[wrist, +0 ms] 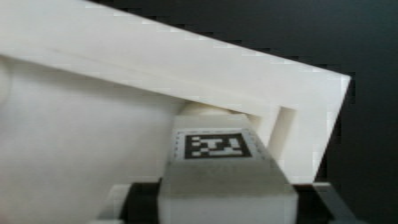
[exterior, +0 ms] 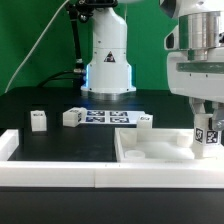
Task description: Assemble one leg
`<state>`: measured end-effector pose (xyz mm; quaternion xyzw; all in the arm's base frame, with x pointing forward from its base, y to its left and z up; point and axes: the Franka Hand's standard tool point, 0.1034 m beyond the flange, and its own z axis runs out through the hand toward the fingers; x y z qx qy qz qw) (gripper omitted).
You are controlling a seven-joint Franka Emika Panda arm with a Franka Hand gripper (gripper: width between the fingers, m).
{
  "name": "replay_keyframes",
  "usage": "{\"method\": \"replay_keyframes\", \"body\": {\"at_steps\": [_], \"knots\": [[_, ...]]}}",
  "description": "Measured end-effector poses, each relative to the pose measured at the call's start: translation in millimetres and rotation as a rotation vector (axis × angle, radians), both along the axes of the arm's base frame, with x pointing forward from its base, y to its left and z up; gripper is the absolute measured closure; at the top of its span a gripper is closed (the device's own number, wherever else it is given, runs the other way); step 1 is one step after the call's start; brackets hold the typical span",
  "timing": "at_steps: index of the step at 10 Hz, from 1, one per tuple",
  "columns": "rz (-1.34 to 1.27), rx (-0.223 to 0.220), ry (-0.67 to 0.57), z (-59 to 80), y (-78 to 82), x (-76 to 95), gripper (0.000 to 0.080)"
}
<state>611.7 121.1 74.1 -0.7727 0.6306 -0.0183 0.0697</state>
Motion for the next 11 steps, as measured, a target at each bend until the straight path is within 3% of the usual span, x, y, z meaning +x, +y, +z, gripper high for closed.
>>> {"method": "replay_keyframes", "body": {"at_steps": [1, 2, 3, 4, 5, 6, 11], "knots": [[-0.097, 0.023, 0.007, 0.1, -0.1, 0.3, 0.0507], [-0.163, 0.035, 0.014, -0.2, 1.7, -0.1, 0.0446], [-0.114, 0.029, 0.009, -0.3, 2.1, -0.2, 0.0311], [-0.090, 0.026, 0.009, -0.3, 2.1, -0.4, 0.0311], [0.000, 0.018, 0.009, 0.4, 2.1, -0.1, 0.0186], [0.035, 0.017, 0.017, 1.1, 3.1, 0.2, 0.0161], [0.636, -0.078, 0.000, 3.3, 5.0, 0.9, 0.0150]]}}
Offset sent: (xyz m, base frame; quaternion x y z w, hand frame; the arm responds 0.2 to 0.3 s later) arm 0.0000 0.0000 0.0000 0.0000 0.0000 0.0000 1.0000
